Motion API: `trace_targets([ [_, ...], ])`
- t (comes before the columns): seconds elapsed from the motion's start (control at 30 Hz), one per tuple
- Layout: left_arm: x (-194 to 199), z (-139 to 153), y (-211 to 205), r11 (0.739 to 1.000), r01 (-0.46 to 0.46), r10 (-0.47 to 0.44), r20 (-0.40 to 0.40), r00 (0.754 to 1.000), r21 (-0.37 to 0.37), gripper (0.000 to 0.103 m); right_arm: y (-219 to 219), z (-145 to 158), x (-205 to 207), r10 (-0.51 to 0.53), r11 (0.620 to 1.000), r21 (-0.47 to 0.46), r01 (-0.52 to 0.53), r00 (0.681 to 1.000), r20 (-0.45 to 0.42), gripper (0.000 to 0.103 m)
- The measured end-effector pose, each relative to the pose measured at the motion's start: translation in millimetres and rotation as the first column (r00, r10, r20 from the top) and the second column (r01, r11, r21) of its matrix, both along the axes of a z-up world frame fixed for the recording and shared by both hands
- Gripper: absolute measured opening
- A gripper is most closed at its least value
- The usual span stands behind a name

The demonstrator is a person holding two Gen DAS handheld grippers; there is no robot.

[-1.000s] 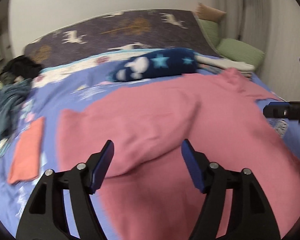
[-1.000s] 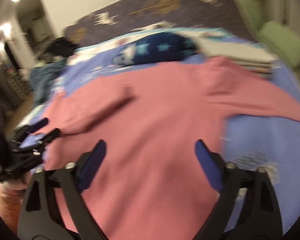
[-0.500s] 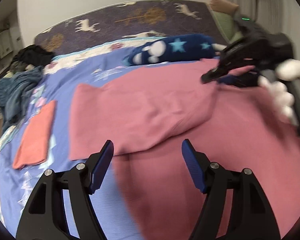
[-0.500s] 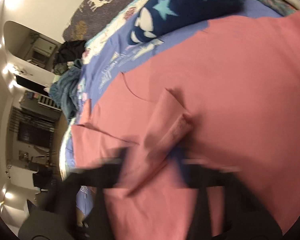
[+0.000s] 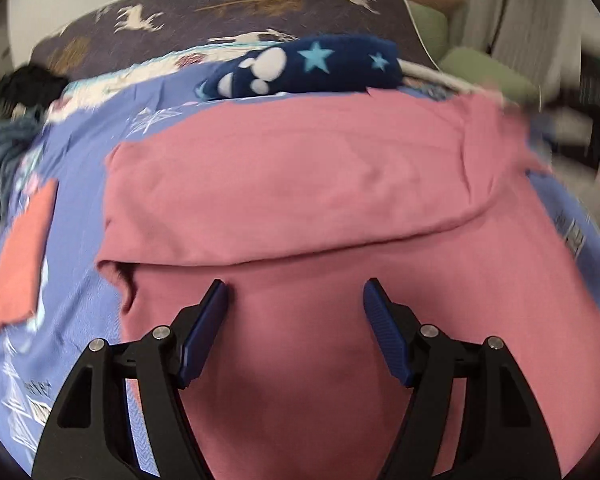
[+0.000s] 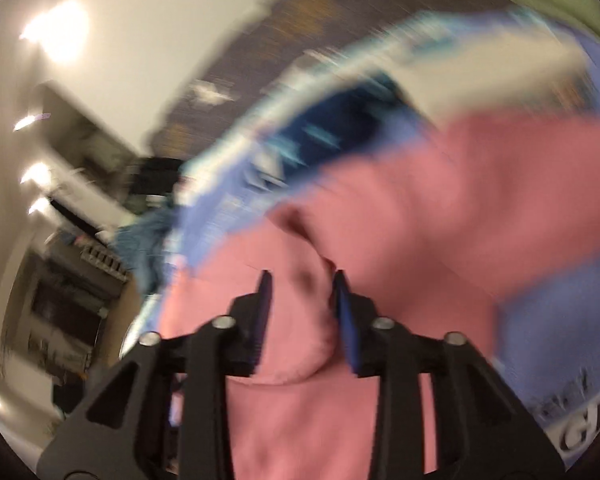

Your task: Fold small clothes

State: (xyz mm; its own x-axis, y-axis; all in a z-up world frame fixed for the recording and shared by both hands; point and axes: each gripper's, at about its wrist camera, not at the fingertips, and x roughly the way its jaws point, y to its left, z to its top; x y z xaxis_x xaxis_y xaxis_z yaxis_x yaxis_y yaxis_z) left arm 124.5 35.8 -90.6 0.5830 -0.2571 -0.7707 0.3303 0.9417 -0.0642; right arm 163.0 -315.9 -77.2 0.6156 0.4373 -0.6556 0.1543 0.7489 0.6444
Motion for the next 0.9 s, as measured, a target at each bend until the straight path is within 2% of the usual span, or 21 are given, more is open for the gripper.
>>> trace_targets([
  [0.1,-3.0,3.6,9.9,0.999,-0.043,0.043,0.024,0.999,0.025,0.071,-19.4,-21.4,-2.4,-0.050,0.998,0.041,0.052,0.997,-0.056,0.041],
  [0.17,-3.2,4.1,16.5,0.997,-0.069,0.068,0.025,0.997,0.034,0.071,-23.1,-20.3,-4.1,-0.047,0.997,0.052,0.050,0.997,-0.058,0.045],
  [0.3,-8.1,10.5,36.9,0.990,-0.138,0.137,0.042,0.990,0.019,0.071,-20.6,-10.5,3.6,0.014,0.999,0.052,-0.012,0.998,-0.056,0.067],
  [0.37,-9.4,14.6,47.3,0.986,-0.164,0.164,0.053,0.985,0.000,0.071,-14.4,-7.2,10.6,0.050,0.998,0.037,-0.049,0.998,-0.049,0.067],
  [0.5,-7.7,21.7,76.4,0.972,-0.233,0.235,0.065,0.970,-0.042,0.071,-10.1,-11.0,22.1,0.059,0.998,0.016,-0.058,0.995,-0.076,0.068],
  [0.63,4.6,16.6,103.9,0.949,-0.295,0.299,0.021,0.954,-0.111,0.071,-4.4,-18.7,30.7,0.079,0.997,-0.001,-0.079,0.992,-0.102,0.070],
  [0.73,14.4,10.0,105.3,0.949,-0.292,0.294,0.001,0.956,-0.120,0.071,2.9,-15.2,41.0,0.093,0.994,-0.045,-0.097,0.991,-0.100,0.070],
  [0.77,16.5,8.6,103.8,0.951,-0.284,0.286,-0.002,0.958,-0.122,0.070,7.2,-13.6,45.7,0.104,0.992,-0.064,-0.111,0.990,-0.099,0.066],
  [0.8,20.9,6.3,99.8,0.956,-0.267,0.269,-0.005,0.963,-0.124,0.066,10.4,-11.7,48.0,0.119,0.988,-0.087,-0.128,0.988,-0.096,0.041],
  [0.83,23.2,4.3,96.9,0.959,-0.258,0.259,-0.005,0.966,-0.120,0.060,18.2,-5.7,52.3,0.148,0.977,-0.140,-0.159,0.985,-0.089,0.022],
  [0.87,26.5,2.1,94.5,0.962,-0.249,0.250,-0.005,0.968,-0.110,0.037,20.3,-0.7,52.4,0.146,0.974,-0.165,-0.157,0.986,-0.075,0.004],
  [0.9,32.3,-1.2,91.9,0.967,-0.234,0.234,-0.014,0.972,-0.096,0.008,22.6,9.1,50.0,0.142,0.973,-0.178,-0.145,0.989,-0.031,0.002],
])
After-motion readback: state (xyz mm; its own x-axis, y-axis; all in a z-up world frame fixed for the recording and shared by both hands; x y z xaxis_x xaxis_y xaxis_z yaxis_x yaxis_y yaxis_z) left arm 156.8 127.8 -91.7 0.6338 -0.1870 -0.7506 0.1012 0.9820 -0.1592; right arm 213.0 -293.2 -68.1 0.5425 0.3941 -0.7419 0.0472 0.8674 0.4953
